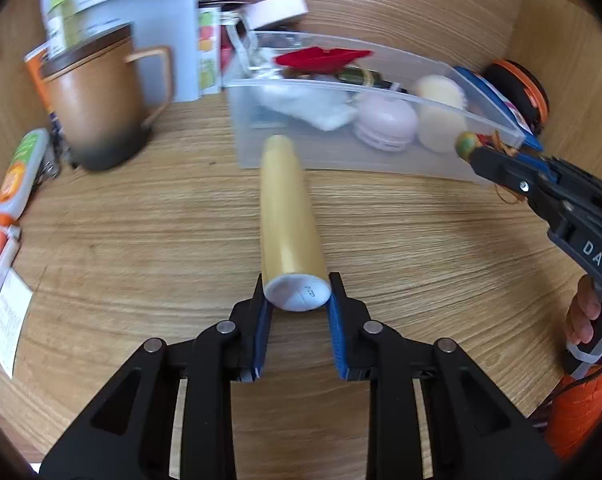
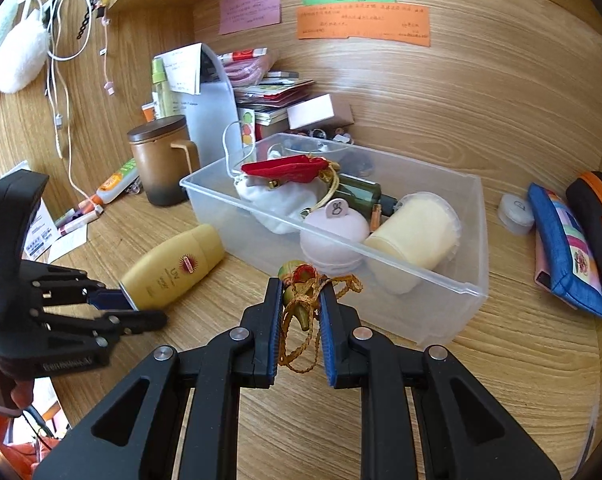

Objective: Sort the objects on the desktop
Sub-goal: 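Grasp the gourd ornament with the right tool while the left tool grasps the yellow sunscreen bottle, then carry the gourd ornament and sunscreen bottle over the clear bin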

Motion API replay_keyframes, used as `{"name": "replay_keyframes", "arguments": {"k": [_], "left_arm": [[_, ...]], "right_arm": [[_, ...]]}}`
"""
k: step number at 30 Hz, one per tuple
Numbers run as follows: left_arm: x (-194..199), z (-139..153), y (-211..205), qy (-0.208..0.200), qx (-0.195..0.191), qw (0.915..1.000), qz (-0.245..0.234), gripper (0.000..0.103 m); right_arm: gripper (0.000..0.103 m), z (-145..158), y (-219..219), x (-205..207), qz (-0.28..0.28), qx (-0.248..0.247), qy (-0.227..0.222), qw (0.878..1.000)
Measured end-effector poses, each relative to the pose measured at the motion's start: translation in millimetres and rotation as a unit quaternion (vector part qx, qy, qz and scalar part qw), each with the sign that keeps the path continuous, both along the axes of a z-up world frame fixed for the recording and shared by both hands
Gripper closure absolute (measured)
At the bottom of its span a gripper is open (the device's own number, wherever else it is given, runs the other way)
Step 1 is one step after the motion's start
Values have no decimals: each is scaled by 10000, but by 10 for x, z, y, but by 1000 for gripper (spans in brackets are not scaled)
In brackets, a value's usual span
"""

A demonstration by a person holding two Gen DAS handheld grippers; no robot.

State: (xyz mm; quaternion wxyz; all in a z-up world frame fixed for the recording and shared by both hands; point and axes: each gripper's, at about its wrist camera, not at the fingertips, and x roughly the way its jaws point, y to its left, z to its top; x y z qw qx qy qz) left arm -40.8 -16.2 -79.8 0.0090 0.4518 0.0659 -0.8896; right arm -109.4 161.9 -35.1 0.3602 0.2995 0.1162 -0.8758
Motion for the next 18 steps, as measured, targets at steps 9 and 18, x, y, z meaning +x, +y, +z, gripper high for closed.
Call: {"name": "replay_keyframes", "arguments": {"k": [9,18], "left_arm": [[-124,26,-8,18,-66,10000,7,73],[-533,2,50,-134,-235,9993,-258,72]], "right_arm": [[87,-53,-66,45,92,168,60,9998],[87,-75,-66,29,89,184,54,9998]]}}
